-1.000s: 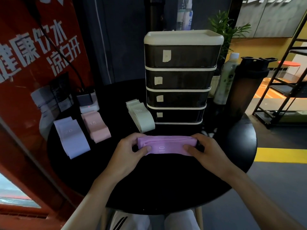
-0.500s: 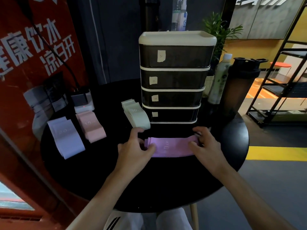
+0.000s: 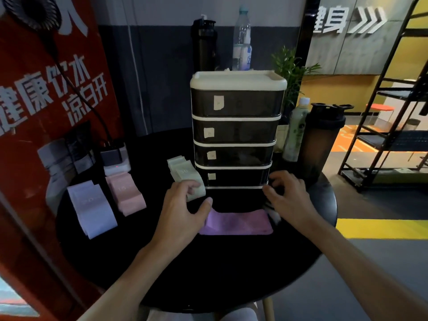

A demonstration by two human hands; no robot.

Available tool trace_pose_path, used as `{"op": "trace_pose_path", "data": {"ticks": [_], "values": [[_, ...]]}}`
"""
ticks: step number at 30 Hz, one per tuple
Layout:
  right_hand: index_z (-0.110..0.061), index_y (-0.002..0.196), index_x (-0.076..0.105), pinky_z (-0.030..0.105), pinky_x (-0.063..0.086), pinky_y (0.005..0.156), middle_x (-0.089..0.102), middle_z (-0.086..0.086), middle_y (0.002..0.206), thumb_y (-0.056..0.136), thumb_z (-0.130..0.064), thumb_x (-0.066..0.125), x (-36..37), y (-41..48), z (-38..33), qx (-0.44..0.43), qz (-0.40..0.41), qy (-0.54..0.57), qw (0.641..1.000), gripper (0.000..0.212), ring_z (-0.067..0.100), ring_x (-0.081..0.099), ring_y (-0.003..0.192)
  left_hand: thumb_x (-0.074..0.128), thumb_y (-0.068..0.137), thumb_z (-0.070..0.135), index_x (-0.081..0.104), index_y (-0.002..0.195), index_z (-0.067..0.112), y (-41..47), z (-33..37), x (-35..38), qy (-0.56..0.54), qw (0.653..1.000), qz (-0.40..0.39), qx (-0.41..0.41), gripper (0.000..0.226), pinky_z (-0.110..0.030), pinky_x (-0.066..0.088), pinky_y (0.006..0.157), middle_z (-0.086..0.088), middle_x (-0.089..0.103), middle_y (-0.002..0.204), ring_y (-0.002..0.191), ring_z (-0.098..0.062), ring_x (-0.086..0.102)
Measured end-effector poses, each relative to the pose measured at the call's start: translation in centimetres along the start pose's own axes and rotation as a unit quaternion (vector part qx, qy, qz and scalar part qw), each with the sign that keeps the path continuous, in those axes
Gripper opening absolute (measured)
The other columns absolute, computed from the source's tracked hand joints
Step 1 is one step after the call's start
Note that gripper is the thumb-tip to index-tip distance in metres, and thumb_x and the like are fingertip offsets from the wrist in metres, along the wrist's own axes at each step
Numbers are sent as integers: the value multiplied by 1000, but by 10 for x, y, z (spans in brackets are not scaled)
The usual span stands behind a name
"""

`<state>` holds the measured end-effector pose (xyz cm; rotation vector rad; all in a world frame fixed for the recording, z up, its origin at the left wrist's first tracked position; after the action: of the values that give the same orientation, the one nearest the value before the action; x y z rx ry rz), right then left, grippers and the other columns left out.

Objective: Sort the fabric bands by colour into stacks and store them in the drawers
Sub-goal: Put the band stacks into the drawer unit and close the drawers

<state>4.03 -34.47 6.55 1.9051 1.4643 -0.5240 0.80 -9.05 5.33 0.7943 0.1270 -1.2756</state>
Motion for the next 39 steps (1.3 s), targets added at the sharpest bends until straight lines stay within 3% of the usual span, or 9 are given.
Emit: {"op": "trace_pose_path", "data": {"ticks": [4,9,12,15,20,25,29,32,39], "values": [[-25,115,55,43,48,95,60,3,111,82,-37,67,-27,49,-30,-14,15,137,990,37,23,57,109,76,82,29,56,117,24,58,37,-23,-8,998,42,51,40,-13,39,82,9,53,109,99,-4,50],[-33,126,46,46,50,97,54,0,125,67,-44,70,-51,89,-62,-12,31,229,973,65,18,57,113,78,80,39,40,140,17,138,58,-30,-2,1000,29,13,74,-35,42,107,0,42,136,125,-16,47],[-36,126,47,46,54,94,62,-5,121,65,-39,71,-52,101,-69,-16,17,277,961,66,18,63,107,81,78,35,48,126,24,163,63,-26,-62,998,-1,-9,60,-40,49,104,-2,52,134,118,-16,57],[-36,130,47,45,54,94,64,-5,120,64,-36,71,-51,103,-72,-16,7,300,954,70,17,64,107,81,78,27,57,114,27,168,64,-21,-123,992,-13,-2,44,-40,56,95,1,65,117,103,-12,65],[-23,134,43,29,53,81,58,-12,113,84,-5,66,-56,96,-74,-32,13,353,935,58,4,62,96,78,83,18,52,121,27,163,61,-20,-189,981,-7,-31,47,-36,54,95,4,64,119,108,-13,64],[-23,136,38,16,48,70,51,-10,110,88,-2,63,-66,83,-76,-35,22,361,931,58,9,58,101,77,84,21,47,124,26,149,66,-27,-190,981,17,-37,50,-20,46,85,10,59,119,109,-4,57],[-25,138,36,6,46,58,48,-18,107,90,-2,61,-72,65,-76,-51,24,360,931,58,-4,59,87,77,84,23,45,122,30,135,66,-32,-188,982,7,-36,51,-27,47,95,10,56,122,114,-6,55],[-29,135,37,15,46,68,46,-22,108,91,-3,61,-73,53,-76,-57,16,355,933,56,-6,58,84,78,83,24,45,133,25,125,66,-35,-193,980,0,-39,60,-35,48,102,7,57,126,117,-12,55],[-32,126,41,27,51,89,50,-4,127,89,0,63,-78,31,-78,-69,20,364,929,54,1,58,102,78,84,22,43,138,24,105,73,-40,-196,980,-11,-30,64,-38,50,102,6,57,126,115,-13,57]]}}
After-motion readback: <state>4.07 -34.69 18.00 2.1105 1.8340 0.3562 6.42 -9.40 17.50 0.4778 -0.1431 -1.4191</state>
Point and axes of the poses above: each hand's wrist, its own y-axis towards the middle knuckle, its own x-axis out of the palm, z = x × y, the point moved 4 cm from there along y, towards the middle knuckle
